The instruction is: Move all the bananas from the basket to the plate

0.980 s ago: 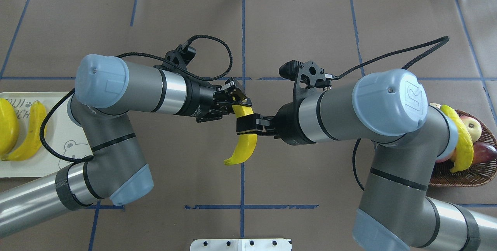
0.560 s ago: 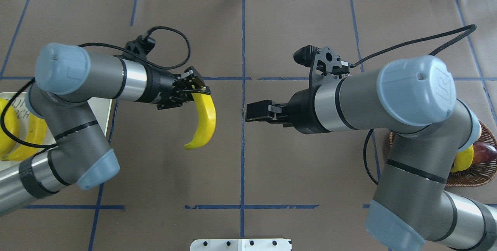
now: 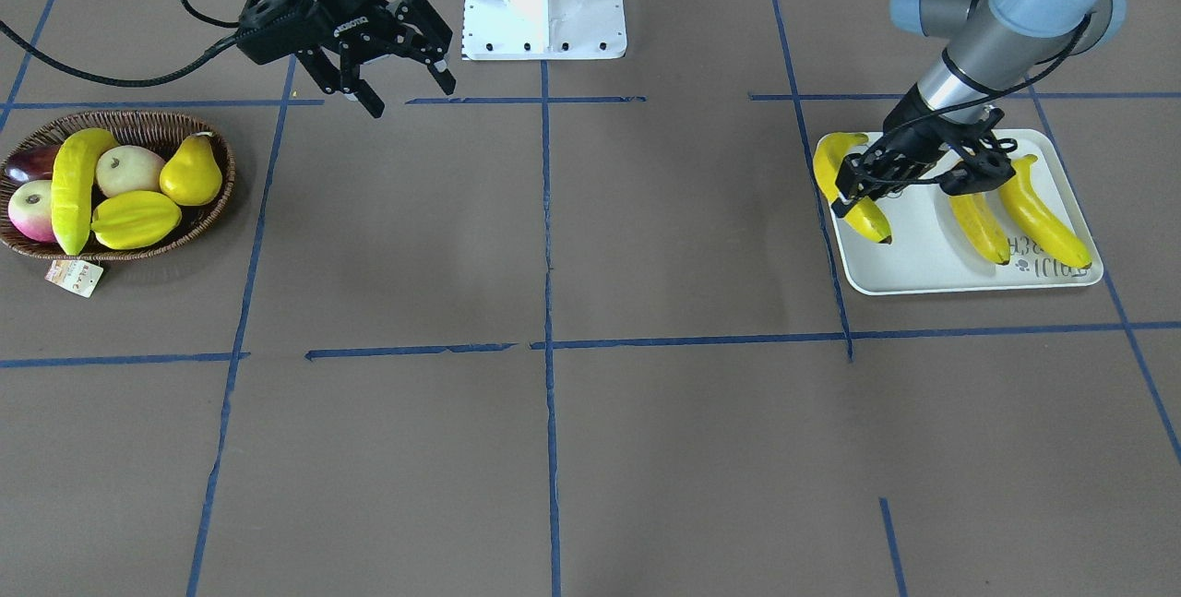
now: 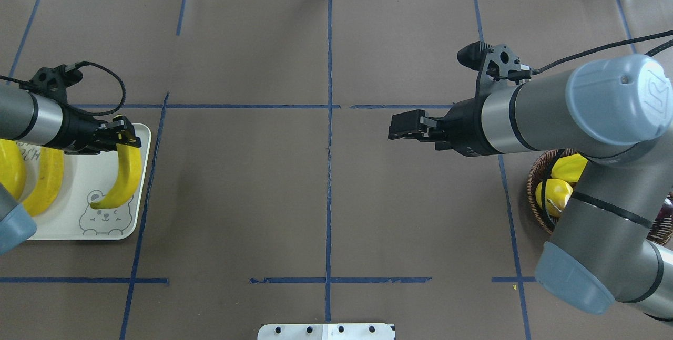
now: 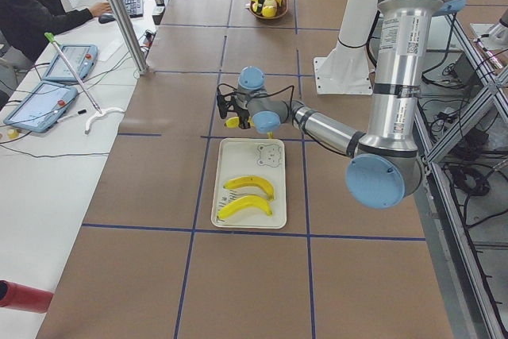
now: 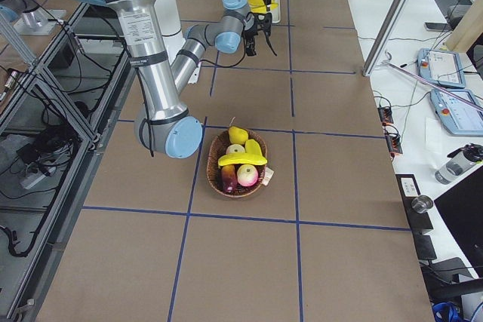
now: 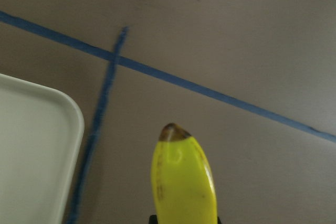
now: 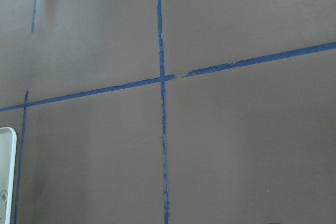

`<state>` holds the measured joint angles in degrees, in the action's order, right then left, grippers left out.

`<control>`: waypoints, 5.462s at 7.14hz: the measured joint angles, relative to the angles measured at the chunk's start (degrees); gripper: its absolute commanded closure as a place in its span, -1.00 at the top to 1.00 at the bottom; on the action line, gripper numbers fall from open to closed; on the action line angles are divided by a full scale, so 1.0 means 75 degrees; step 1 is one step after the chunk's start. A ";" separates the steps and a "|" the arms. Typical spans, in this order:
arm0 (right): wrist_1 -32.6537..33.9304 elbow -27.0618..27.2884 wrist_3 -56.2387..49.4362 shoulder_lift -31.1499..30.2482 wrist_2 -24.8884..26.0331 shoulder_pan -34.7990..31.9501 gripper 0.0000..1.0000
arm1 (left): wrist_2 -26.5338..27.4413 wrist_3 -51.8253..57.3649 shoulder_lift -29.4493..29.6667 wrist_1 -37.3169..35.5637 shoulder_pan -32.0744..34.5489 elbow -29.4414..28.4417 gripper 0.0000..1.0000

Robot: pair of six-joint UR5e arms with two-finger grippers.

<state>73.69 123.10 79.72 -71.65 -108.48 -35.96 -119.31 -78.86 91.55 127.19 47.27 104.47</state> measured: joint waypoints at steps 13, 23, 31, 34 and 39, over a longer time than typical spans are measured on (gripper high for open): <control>-0.0170 0.0344 -0.0969 -0.1817 -0.0164 -0.0556 1.00 | -0.0358 0.1711 -0.0561 0.0044 0.0686 -0.0228 1.00; -0.2823 -0.1300 -0.3576 -0.5311 -0.0919 -0.1946 0.99 | -0.0616 -0.0632 0.0840 0.0001 0.0263 0.0164 1.00; -0.2823 -0.1477 -0.3640 -0.5403 -0.1297 -0.1946 -0.98 | -0.0616 -0.0641 0.0870 0.0010 0.0257 0.0161 1.00; -0.2808 -0.1215 -0.4099 -0.5445 -0.2737 -0.3127 -0.98 | -0.0616 -0.0652 0.0919 0.0010 0.0229 0.0106 1.00; -0.2718 -0.1127 -0.4362 -0.4003 -0.4857 -0.4690 -0.98 | -0.0581 -0.1363 0.1552 0.0012 -0.0045 0.0014 1.00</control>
<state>53.30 114.65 47.01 -101.67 -144.90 -71.13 -123.67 -89.09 103.19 127.28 46.94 104.57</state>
